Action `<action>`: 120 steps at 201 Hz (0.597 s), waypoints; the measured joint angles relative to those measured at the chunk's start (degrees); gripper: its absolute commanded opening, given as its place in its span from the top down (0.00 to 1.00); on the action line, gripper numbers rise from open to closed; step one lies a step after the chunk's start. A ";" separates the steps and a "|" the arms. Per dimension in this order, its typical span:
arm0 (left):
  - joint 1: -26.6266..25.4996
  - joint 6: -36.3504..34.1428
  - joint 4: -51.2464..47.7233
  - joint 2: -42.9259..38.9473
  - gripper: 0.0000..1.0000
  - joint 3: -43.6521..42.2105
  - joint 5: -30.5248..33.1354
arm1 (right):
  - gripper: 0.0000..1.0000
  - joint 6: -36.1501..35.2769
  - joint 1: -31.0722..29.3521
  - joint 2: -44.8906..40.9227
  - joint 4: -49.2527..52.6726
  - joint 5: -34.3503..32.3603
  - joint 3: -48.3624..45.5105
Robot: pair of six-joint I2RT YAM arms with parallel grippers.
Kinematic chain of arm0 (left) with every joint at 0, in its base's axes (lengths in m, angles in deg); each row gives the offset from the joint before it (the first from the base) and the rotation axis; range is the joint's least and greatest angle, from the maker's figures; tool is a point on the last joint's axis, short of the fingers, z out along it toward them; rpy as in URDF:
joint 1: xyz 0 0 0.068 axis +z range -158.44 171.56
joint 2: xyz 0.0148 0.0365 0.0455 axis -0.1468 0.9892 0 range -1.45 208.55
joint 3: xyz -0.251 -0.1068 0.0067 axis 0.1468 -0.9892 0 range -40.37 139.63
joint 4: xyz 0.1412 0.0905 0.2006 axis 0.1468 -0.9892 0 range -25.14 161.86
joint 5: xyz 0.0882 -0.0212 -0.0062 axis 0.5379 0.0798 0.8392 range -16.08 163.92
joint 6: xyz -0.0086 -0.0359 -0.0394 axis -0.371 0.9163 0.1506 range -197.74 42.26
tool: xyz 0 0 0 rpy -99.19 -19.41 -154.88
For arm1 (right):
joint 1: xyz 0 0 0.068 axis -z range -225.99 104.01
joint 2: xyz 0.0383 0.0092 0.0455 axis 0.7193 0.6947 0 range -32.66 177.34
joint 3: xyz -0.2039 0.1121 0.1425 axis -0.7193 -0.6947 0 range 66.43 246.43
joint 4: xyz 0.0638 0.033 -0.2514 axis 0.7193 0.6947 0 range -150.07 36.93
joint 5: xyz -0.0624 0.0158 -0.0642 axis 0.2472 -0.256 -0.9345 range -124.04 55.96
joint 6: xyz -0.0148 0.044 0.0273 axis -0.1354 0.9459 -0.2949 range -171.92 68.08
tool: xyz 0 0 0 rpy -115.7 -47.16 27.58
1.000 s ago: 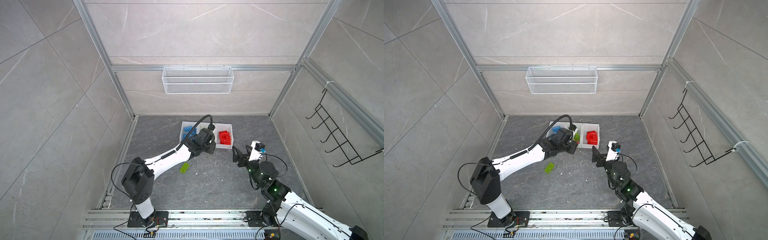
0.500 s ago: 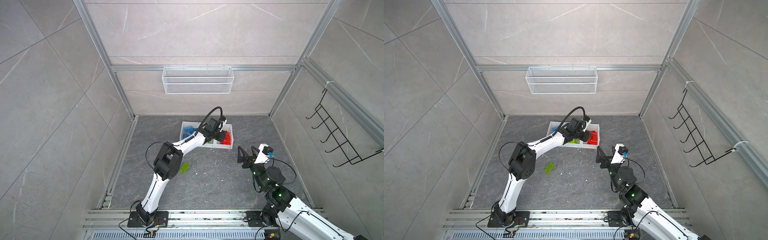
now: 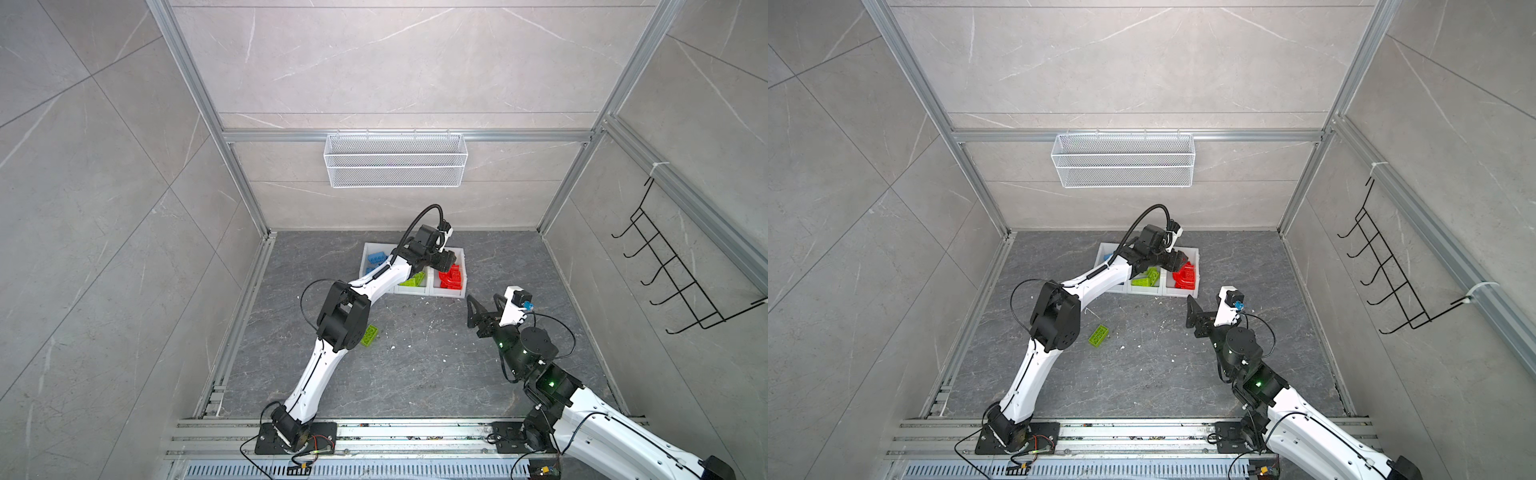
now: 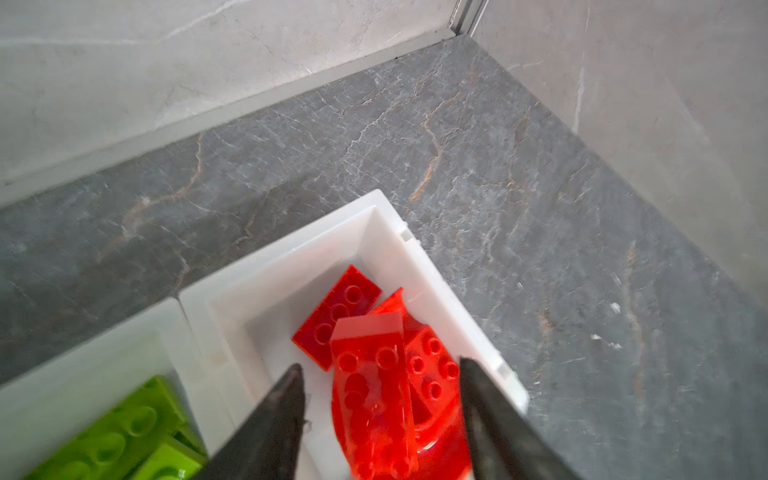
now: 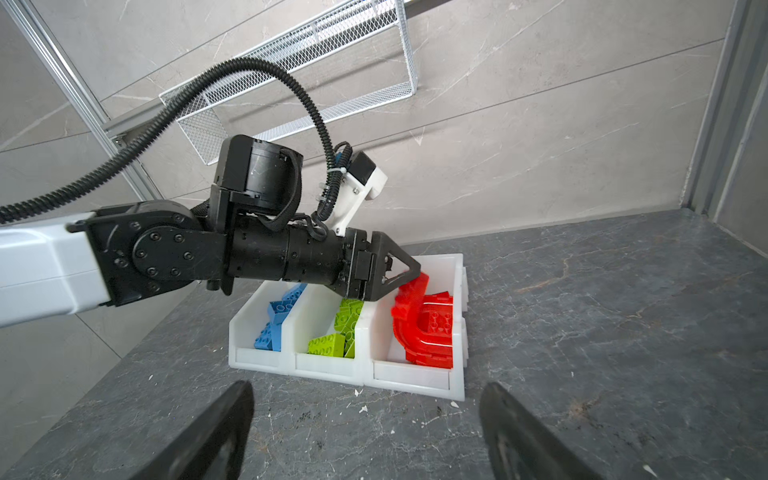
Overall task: Sort the legos into containers by color
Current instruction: 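Lift the red brick and drop it into the red compartment, then return the left gripper to the last lime-green brick and grasp it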
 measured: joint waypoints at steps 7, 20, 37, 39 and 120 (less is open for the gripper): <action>0.15 -0.02 -0.20 0.68 0.20 0.74 -0.02 | 0.13 0.00 0.00 0.00 0.00 0.00 0.00; 0.35 -0.04 -0.92 1.27 0.17 0.96 -0.04 | 0.13 0.02 0.00 0.04 0.00 0.00 0.00; 0.48 -0.33 -2.10 1.20 0.15 0.74 0.17 | 0.13 0.00 0.00 0.35 0.00 0.17 0.00; 0.48 -0.33 -2.10 1.18 0.15 0.70 0.20 | 0.13 0.02 0.00 0.42 -0.02 0.20 0.00; 0.17 -0.13 -6.78 -31.87 0.09 -34.16 9.94 | 0.13 0.00 0.00 13.97 -1.55 6.86 2.29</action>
